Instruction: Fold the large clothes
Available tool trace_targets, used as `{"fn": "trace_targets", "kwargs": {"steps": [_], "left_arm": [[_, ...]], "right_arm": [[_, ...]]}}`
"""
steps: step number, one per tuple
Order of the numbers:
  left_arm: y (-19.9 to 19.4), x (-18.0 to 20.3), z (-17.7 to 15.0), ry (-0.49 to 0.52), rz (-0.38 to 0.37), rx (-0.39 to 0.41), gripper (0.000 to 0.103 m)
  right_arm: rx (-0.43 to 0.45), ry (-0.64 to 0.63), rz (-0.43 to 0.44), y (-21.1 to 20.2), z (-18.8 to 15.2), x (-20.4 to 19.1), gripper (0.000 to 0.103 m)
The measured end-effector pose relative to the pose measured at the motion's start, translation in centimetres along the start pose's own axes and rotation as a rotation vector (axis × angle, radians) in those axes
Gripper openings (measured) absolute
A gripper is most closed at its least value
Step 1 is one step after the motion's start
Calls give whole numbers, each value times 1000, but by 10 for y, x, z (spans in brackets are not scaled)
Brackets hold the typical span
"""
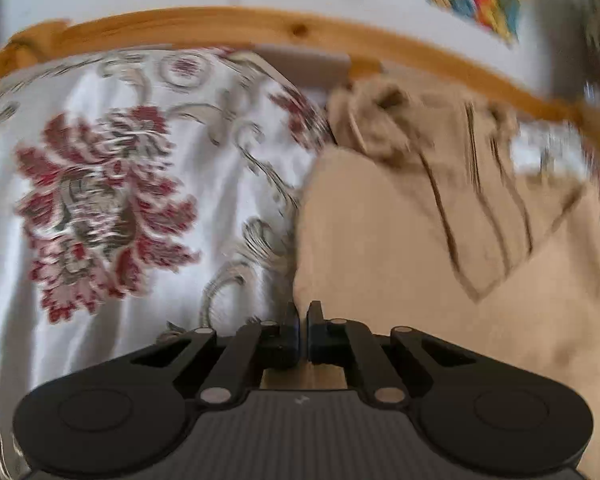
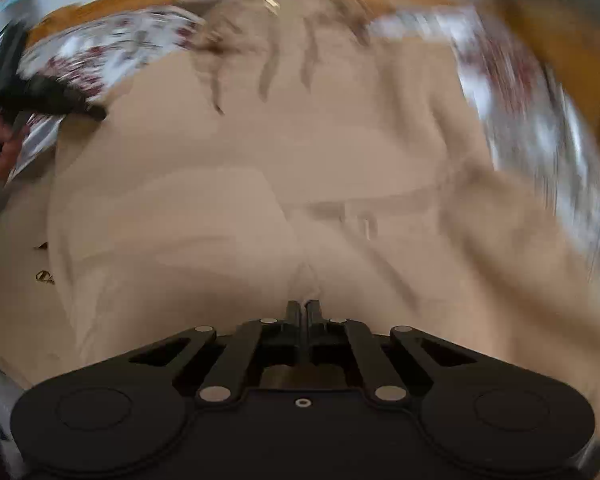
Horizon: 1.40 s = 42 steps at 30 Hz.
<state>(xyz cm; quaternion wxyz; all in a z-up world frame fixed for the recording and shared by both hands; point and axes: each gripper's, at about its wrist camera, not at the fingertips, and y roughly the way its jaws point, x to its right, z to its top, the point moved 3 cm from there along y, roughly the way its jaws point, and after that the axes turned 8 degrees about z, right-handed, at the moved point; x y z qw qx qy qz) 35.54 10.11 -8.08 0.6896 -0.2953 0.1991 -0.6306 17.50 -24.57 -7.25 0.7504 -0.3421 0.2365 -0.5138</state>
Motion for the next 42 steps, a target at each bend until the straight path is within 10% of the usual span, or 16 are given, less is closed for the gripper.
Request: {"fn": "trace_targets", "kwargs": {"steps": [7,11,16,18,21,24,31,36,40,42], "left_arm": [[-13,-21,1,-35,-62,61,3],[0,-20,-9,4,-15,0,13],[3,-14,-5,28,2,-26,73],[5,-7,1,67,-3,-14,78],[17,10,12,122,76,-14,76],[42,26,16,155,187,-54,31],[51,30,8,161,325,-25,38],[7,26,-12,147,213,26,59],[-25,25,-37,134,115,18,59],[-35,30,-51,171,127,14,59]], "right_arm": [[217,-523,-201,-3,84,-12,1],[201,-664,-306,43,97,10,1],[109,-427,-336,85,85,66,23],[150,-273,-315,79,79,79,38],[228,-24,-301,59,63,88,58],[275,147,-254,43,41,88,58],[308,220,-179,23,20,74,75],[279,264,-60,33,11,70,71],[234,228,-96,45,8,67,29],[266,179,-126,38,12,65,25]]}}
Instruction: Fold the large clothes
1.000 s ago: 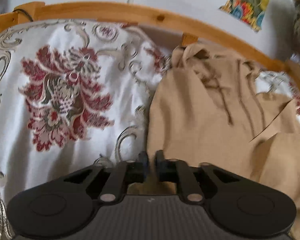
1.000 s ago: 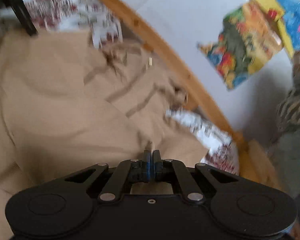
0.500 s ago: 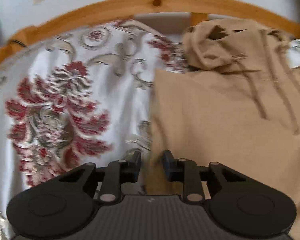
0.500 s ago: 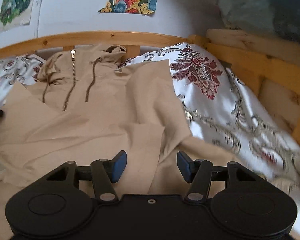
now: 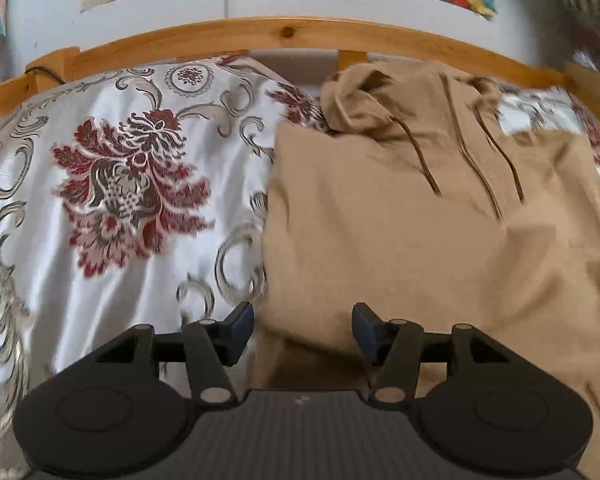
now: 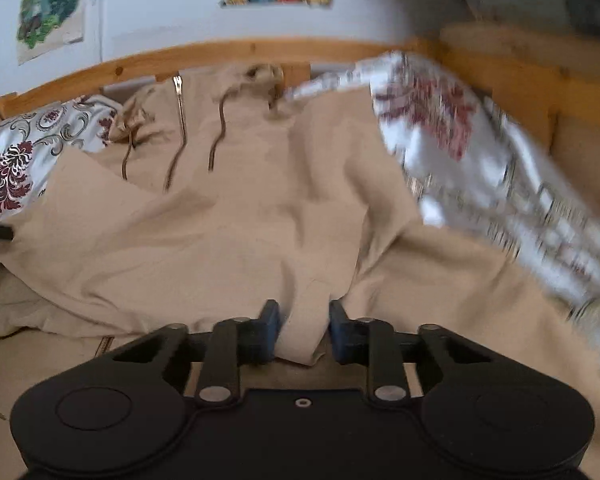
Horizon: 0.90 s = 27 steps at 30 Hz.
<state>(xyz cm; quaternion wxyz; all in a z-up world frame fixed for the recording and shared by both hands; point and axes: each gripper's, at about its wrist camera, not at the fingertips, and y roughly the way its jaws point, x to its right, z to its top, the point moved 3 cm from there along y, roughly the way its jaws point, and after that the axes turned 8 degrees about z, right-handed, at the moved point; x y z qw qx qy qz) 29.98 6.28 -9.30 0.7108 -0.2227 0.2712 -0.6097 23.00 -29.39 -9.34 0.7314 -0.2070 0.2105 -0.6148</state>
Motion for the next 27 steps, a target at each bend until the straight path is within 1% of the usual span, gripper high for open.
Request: {"fn": "trace_targets", "kwargs": {"steps": [2,3,5,6,8,9,11,12,13,14,15,16,17,18,19,20,21,22,24,25,27], "left_arm": [[5,8,-7,58,48,-41,60],[10,10,-10,58,65,-59,61],[18,8,-12,17,74,-80,63],[21,7,-12,-4,81,-82,67],[20,3,-15,-22,86,-81,71],[18,2,-15,-21,85,-77,71],[10,0,-16,-20,92,-71,74],[4,0,-16,-27,92,-64,78],[-3,0,-17,-36,82,-52,85],[-5,1,-17,-39,72,-45,88],[-9,3,-19,-31,65,-45,91],[-10,6,-21,-16,72,-60,91],[-9,9,-25,0,87,-77,92],[-7,11,-29,21,115,-99,92],[-2,12,-34,43,148,-126,97],[2,11,-39,47,168,-132,100],[1,7,-41,23,167,-121,102],[1,3,-42,-2,156,-130,102],[-3,-6,-40,-56,139,-158,100],[-7,-9,-37,-66,134,-160,100],[-18,-13,-27,-56,122,-140,100]], "right_arm": [[21,-68,-25,0,4,-3,25],[16,-96,-39,4,2,-4,24],[-16,-150,-63,15,-6,-6,24],[-28,-184,-75,20,-12,-8,25],[-31,-211,-87,22,-14,-10,25],[-32,-206,-88,19,-12,-10,26],[-17,-171,-96,10,-8,-7,33],[1,-152,-102,4,-6,-5,37],[17,-143,-103,-1,-5,-5,43],[35,-142,-102,-6,-2,-6,47],[53,-146,-98,-10,0,-7,55],[66,-152,-93,-12,2,-9,62],[73,-161,-90,-12,4,-12,64],[66,-170,-87,-11,3,-15,68],[43,-176,-85,-6,1,-17,71],[-2,-180,-86,2,-3,-18,73],[-76,-174,-84,12,-10,-17,73],[-108,-142,-72,17,-15,-13,73],[-97,-65,-52,13,-13,-5,74],[-95,-48,-48,11,-9,-3,74],[-45,-19,-46,0,1,-1,76]]}}
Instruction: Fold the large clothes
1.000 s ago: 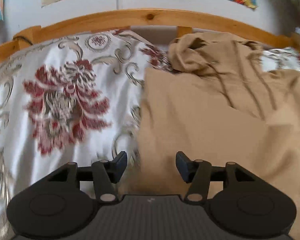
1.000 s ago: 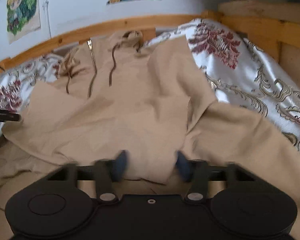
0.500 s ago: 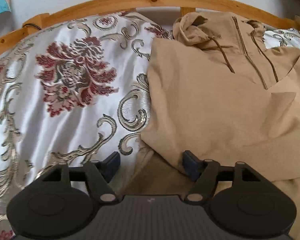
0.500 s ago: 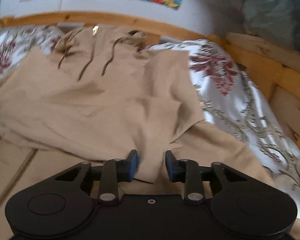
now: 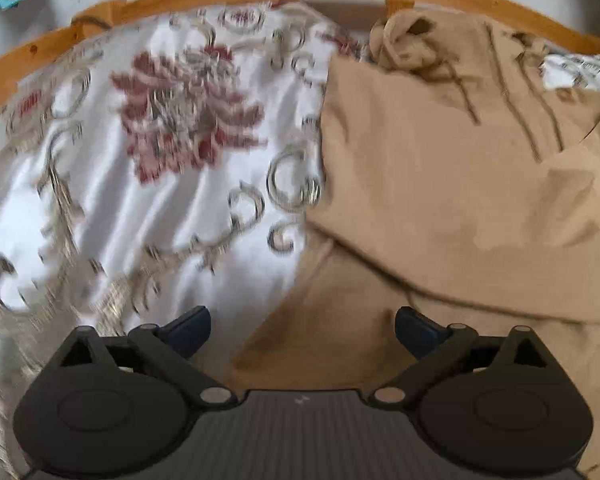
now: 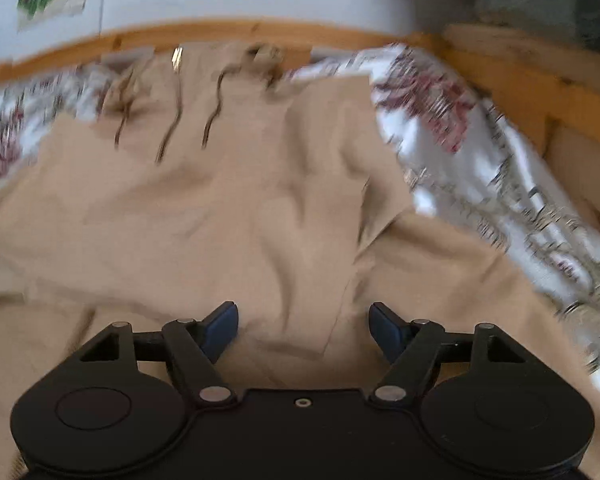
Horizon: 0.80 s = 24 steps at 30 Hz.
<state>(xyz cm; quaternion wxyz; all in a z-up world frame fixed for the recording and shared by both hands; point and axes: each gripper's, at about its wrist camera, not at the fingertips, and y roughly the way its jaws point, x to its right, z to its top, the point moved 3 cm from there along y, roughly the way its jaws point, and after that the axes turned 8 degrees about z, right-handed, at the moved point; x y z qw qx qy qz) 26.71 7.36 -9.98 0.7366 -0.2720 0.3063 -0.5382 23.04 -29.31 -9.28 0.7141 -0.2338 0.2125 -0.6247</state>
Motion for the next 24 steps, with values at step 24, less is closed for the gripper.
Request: {"fn": "trace_targets", "kwargs": {"steps": [24], "left_arm": [[-38,69,238,253,36,247,102]], "right_arm": [[338,11,-42,-53,25,24,102]]}}
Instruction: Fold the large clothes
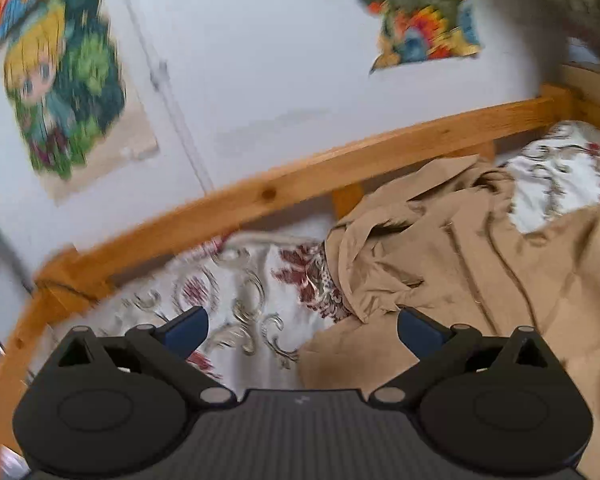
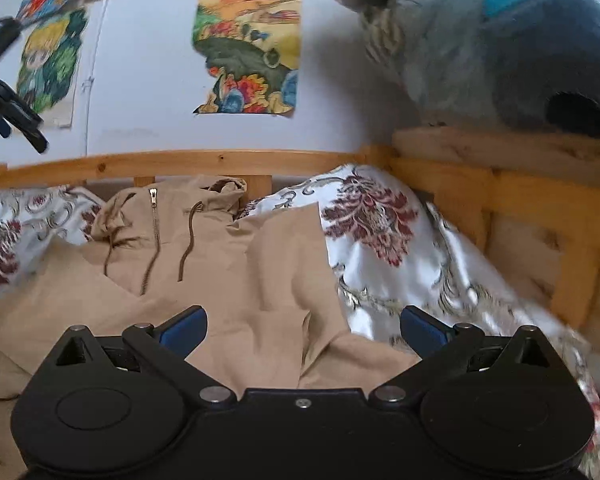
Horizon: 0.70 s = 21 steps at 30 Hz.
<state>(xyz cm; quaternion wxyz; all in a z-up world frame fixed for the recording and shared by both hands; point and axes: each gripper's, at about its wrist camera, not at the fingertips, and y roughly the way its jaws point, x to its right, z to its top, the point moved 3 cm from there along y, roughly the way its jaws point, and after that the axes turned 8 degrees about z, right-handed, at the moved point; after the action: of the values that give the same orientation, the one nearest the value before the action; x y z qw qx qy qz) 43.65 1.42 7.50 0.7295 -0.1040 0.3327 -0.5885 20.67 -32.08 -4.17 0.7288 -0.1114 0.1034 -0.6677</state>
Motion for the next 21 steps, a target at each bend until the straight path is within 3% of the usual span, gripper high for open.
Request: {"fn": "trace_targets", "kwargs": {"steps": [2,5,7,10,16,18,21], "left_arm": [[27,5,-6,2,-17,-10,101],[67,14,-5,23,-33,-23,75],[89,18,-2,-7,-53,-23,70],[122,28,5,-46,-87,-8,65],[183,41,13,-78,-79,-2,64],[201,38,12,-115,-92,-34,51],[217,33,8,-157,-153,-46,21]], "right_arm": [[5,25,14,15,3,-1,102],[10,40,41,30,7,-3,102],[19,23,23,33,7,-1,100],[-2,34,2,37,8,7,95],[-47,47,18,59,34,7,88],[-48,53,45,76,55,3,88],[-74,-42,161,128,92,-14,86]]}}
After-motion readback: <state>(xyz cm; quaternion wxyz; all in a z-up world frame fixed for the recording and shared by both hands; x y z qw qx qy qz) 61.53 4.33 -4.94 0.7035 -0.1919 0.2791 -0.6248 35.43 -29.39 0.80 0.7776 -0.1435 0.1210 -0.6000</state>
